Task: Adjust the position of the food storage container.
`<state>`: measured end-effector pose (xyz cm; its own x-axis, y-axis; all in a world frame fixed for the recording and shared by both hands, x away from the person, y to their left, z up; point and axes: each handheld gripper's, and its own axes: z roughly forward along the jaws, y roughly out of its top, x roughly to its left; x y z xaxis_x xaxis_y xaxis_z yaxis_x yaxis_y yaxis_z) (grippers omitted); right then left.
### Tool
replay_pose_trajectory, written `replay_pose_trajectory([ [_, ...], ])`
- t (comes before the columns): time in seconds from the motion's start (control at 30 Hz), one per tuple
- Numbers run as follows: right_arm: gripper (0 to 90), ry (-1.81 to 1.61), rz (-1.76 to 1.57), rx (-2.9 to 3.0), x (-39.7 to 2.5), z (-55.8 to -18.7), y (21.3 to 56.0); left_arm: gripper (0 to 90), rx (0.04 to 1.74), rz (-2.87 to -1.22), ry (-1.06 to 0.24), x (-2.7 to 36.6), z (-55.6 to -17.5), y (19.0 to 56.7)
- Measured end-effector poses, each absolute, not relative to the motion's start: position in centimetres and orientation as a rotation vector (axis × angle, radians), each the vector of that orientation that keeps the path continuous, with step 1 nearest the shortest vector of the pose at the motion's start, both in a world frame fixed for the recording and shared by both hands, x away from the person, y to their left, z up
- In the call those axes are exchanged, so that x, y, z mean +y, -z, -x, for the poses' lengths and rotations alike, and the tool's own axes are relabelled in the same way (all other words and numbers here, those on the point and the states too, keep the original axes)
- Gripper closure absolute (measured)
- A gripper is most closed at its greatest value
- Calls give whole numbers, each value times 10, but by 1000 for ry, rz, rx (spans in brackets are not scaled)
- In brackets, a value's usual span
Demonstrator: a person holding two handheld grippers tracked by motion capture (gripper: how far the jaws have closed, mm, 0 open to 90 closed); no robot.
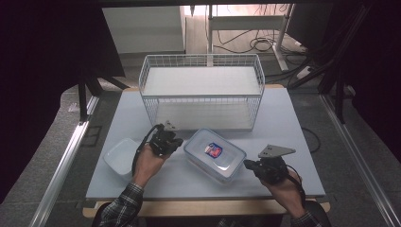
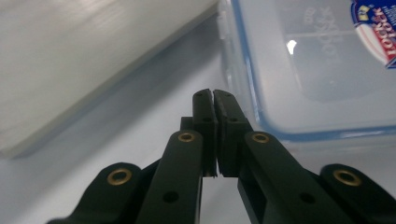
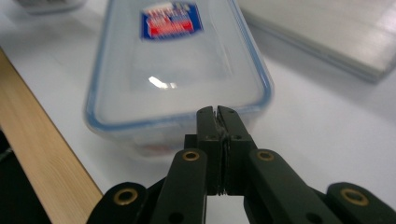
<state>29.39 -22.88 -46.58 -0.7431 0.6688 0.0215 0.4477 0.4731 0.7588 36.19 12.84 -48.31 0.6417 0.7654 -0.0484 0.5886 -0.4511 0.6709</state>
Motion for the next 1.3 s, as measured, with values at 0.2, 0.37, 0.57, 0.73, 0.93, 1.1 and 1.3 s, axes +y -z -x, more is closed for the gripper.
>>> replay_pose_trajectory([
  [0.2,879,-1081,-995,2471,-229,-300,478,900,1041,-2195,-321,127,-357,484],
  [0.37,879,-1104,-1002,2449,-230,-307,475,900,1050,-2179,-282,131,-348,484],
  [0.57,880,-1106,-1046,2418,-237,-316,475,900,1039,-2189,-260,130,-341,483],
  [0.73,881,-1080,-1085,2394,-239,-320,475,900,1023,-2222,-242,128,-328,480],
  [0.93,878,-1039,-1117,2438,-240,-310,480,879,1085,-2214,-286,128,-336,478],
  [1.1,883,-1031,-1121,2431,-237,-313,480,900,1092,-2225,-224,125,-341,491],
  [1.3,891,-1046,-1141,2418,-236,-330,481,899,1097,-2190,-196,132,-325,489],
])
